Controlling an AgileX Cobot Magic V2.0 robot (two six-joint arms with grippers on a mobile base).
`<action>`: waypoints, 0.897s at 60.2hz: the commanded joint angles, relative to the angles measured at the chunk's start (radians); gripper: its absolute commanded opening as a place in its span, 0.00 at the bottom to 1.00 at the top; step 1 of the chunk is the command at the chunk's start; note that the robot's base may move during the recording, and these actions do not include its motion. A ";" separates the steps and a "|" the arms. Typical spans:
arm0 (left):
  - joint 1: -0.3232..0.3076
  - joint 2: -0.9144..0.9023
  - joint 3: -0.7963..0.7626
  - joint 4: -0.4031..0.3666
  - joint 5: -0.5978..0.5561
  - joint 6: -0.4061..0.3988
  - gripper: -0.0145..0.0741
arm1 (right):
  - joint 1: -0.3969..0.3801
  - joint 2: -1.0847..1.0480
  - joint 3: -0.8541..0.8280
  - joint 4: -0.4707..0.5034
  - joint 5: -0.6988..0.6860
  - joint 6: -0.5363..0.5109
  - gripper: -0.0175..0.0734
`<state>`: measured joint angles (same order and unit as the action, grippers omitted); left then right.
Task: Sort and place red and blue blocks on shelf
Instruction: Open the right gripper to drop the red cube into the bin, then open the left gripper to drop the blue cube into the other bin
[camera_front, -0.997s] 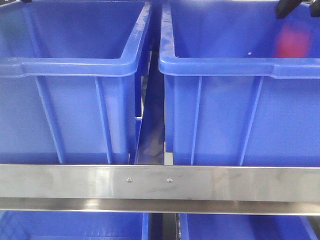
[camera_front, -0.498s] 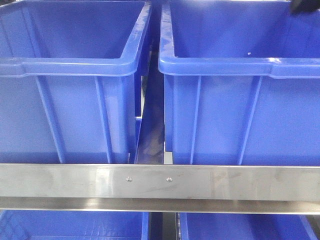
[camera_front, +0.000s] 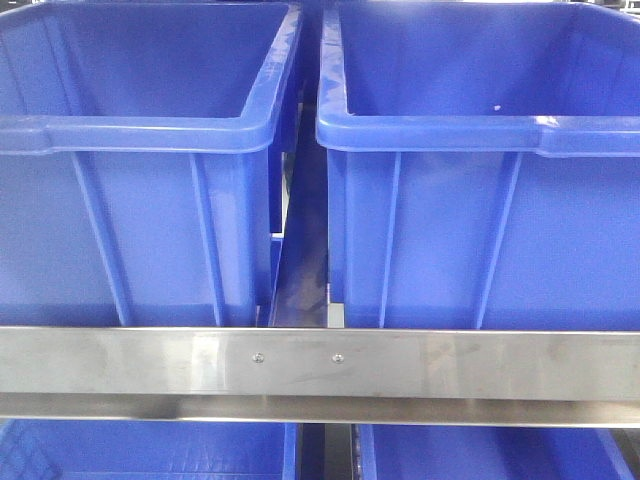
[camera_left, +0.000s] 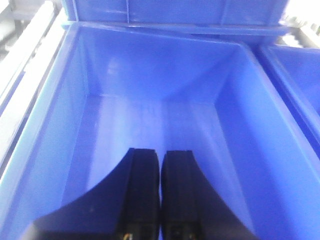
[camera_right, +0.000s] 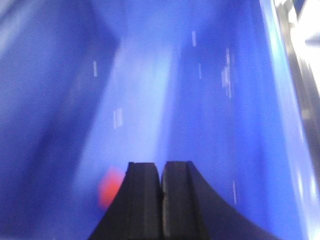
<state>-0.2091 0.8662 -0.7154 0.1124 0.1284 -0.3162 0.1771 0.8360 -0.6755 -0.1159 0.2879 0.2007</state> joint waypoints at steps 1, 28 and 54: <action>-0.005 -0.077 0.057 -0.005 -0.116 -0.010 0.31 | -0.001 -0.098 0.072 0.008 -0.098 -0.008 0.26; -0.005 -0.214 0.294 -0.005 -0.194 -0.010 0.31 | -0.001 -0.262 0.249 0.056 -0.140 -0.008 0.26; -0.005 -0.212 0.302 -0.005 -0.191 -0.010 0.31 | -0.001 -0.262 0.249 0.056 -0.165 -0.008 0.26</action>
<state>-0.2091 0.6551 -0.3838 0.1124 0.0311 -0.3162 0.1771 0.5767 -0.3980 -0.0602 0.2135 0.2007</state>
